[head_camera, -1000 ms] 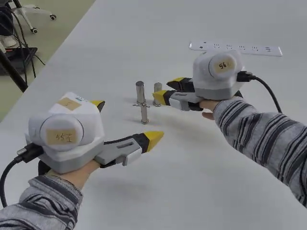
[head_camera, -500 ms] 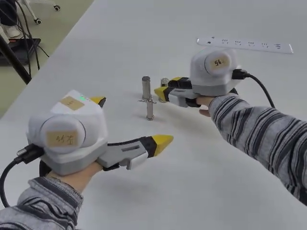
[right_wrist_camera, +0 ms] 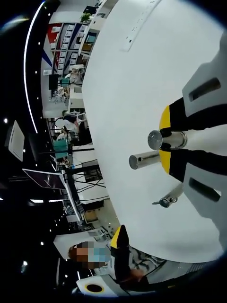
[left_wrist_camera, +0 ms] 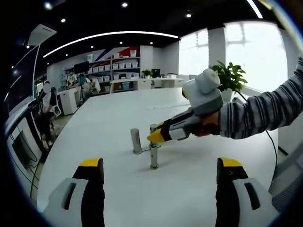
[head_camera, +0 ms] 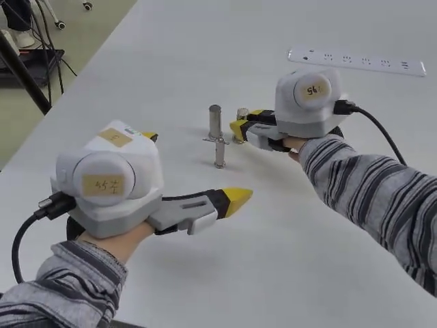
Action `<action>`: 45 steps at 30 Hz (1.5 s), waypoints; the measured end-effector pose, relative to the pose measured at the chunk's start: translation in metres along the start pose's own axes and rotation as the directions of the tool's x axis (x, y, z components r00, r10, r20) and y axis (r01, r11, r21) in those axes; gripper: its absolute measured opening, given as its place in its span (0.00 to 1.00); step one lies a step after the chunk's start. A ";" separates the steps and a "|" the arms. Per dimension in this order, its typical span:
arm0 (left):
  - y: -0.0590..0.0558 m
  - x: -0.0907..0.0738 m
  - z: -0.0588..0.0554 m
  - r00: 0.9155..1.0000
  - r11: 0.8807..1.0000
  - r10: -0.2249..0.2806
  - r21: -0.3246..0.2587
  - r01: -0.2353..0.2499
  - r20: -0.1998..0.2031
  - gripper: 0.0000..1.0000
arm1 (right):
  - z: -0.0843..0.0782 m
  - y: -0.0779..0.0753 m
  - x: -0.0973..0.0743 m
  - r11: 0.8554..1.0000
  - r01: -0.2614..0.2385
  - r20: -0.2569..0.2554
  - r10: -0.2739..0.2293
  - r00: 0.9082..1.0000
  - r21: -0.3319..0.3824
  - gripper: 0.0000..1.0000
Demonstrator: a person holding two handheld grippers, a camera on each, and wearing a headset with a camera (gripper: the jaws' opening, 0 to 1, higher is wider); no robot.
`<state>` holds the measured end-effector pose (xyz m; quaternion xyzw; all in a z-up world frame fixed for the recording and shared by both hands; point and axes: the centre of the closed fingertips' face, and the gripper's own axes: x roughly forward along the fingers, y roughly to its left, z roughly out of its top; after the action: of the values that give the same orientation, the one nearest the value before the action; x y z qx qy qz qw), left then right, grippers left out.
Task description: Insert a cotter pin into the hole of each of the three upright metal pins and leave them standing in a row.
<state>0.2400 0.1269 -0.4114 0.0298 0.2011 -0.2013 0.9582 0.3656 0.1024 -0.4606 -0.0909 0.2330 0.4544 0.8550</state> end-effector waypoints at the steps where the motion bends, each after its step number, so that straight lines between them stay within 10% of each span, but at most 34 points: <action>1: 0.000 0.000 0.000 1.000 1.000 0.002 -0.001 -0.002 0.000 0.99 | -0.001 -0.001 -0.001 1.000 0.005 -0.003 -0.005 1.000 0.001 0.09; 26: -0.011 0.002 0.003 0.999 0.999 -0.034 0.006 0.034 0.008 0.99 | -0.031 0.003 -0.078 0.986 0.166 -0.031 -0.165 0.986 0.024 0.08; 45: -0.015 0.004 0.001 0.999 0.998 -0.051 0.021 0.051 -0.002 0.99 | -0.054 0.033 -0.094 0.980 0.190 -0.056 -0.187 0.981 0.058 0.08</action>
<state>0.2374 0.1118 -0.4118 0.0348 0.2002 -0.2278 0.9523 0.2763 0.0326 -0.4612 -0.0972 0.2591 0.3615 0.8904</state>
